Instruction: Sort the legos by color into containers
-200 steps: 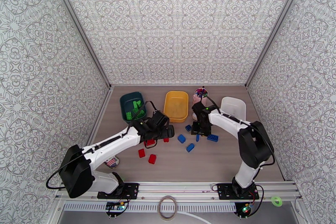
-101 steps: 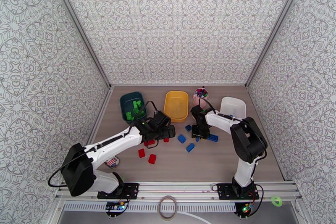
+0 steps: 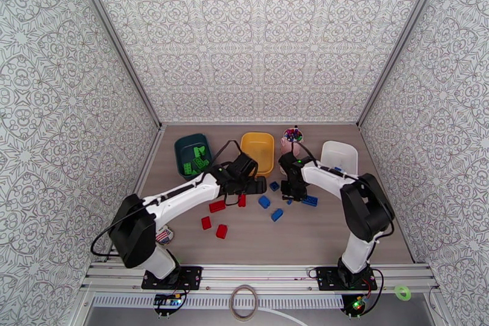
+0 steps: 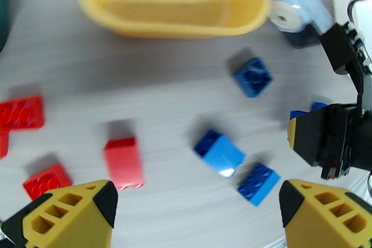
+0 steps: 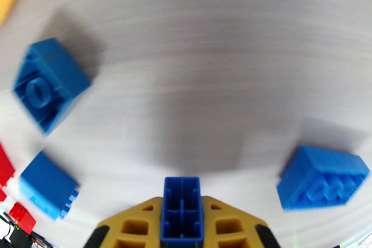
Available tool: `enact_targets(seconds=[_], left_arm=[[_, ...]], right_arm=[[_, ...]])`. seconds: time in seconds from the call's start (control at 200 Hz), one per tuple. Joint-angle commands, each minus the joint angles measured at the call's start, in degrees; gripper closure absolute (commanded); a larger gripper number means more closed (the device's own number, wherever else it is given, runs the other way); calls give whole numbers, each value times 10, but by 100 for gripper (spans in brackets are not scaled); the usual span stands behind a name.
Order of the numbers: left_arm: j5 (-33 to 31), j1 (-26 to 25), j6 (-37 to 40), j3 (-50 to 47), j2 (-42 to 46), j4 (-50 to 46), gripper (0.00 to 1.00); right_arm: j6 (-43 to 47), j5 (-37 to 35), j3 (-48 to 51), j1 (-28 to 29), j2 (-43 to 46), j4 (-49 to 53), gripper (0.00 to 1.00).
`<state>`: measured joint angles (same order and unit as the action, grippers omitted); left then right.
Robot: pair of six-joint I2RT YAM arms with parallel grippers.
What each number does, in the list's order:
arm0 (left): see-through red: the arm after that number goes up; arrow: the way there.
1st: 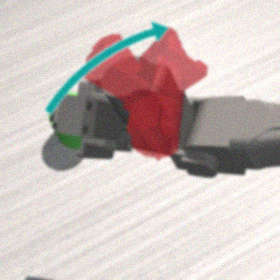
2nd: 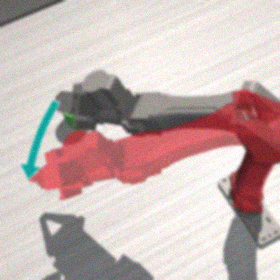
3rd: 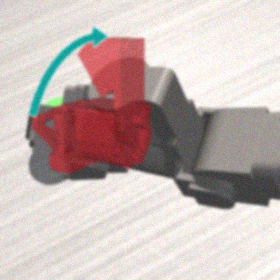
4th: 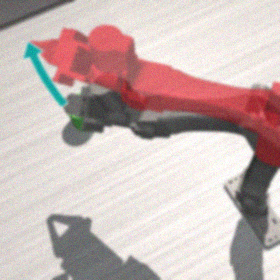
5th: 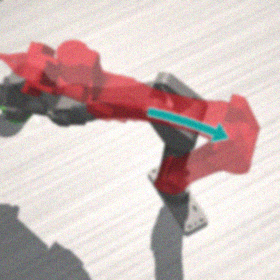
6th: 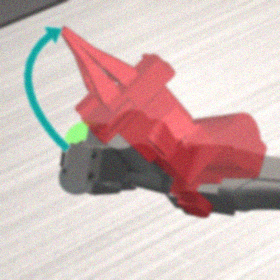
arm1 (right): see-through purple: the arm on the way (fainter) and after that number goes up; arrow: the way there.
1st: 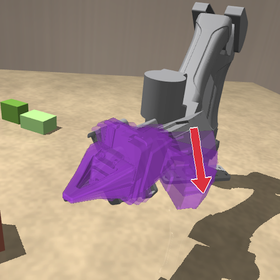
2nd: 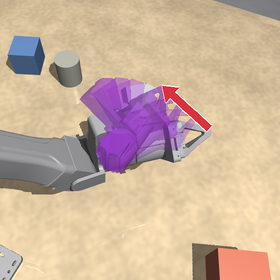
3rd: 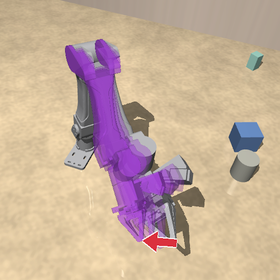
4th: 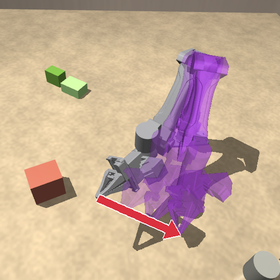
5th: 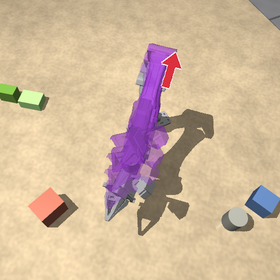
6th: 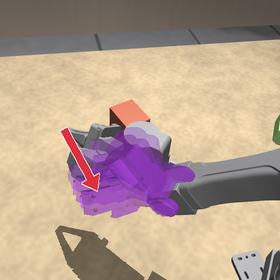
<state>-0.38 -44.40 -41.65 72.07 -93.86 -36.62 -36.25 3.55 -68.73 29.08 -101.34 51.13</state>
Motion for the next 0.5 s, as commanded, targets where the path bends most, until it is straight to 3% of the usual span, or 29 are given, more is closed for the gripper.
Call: enact_targets(seconds=[0.0, 0.27, 0.495], left_arm=[[43, 4, 45, 48, -26, 17, 1], [86, -9, 106, 184, -119, -14, 1], [141, -49, 170, 391, -257, -81, 1]], right_arm=[[-8, -9, -13, -18, 42, 22, 86], [6, 14, -22, -122, 117, 41, 86], [31, 25, -50, -254, 133, 63, 85]])
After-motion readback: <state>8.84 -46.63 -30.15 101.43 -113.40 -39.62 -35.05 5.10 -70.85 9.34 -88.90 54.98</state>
